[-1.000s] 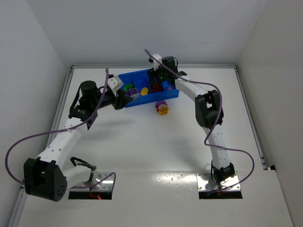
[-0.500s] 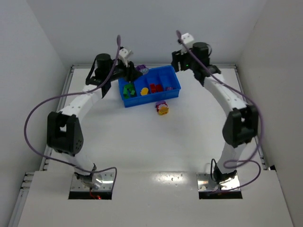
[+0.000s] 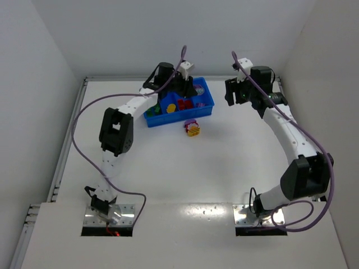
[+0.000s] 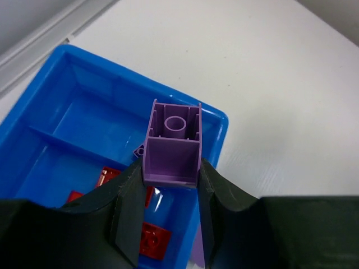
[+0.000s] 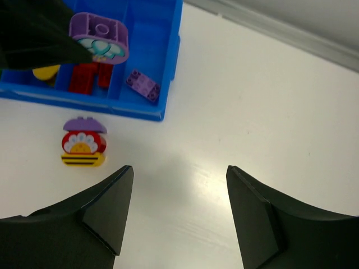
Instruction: Sort the legos into containers by color
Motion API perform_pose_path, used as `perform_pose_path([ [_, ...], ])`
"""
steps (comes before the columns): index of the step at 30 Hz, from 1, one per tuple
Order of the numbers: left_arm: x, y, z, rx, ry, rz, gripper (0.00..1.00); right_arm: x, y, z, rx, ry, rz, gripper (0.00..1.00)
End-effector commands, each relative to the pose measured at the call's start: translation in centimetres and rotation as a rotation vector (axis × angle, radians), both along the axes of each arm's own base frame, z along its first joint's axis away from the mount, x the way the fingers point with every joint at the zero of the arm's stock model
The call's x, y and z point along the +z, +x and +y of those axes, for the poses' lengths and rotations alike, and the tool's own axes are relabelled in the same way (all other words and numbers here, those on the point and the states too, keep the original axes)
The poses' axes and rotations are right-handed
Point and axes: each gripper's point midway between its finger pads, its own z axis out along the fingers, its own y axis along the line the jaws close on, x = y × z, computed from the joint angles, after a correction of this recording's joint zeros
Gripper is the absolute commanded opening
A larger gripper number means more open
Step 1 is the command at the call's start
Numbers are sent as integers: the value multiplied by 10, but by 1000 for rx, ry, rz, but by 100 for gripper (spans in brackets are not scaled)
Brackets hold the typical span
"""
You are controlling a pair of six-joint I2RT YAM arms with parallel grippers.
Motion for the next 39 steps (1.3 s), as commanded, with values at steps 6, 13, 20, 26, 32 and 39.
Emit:
perform_pose_path([
  [6, -32, 28, -24, 26, 20, 32, 10, 18, -19, -7, 6, 30, 28, 70],
  [13, -53, 35, -31, 38, 36, 45, 58, 13, -25, 0, 57, 53, 63, 70],
  [20, -1, 20, -34, -24, -31, -57, 78, -19, -36, 26, 146, 124, 158, 70],
  [26, 112, 8, 25, 134, -222, -151, 87, -52, -47, 69, 204, 146, 154, 73],
  [32, 134, -9, 101, 365, -122, -59, 100, -97, -45, 96, 150, 121, 268, 73],
  [39, 134, -34, 184, 594, -101, -20, 100, -149, -46, 131, 118, 79, 349, 75],
])
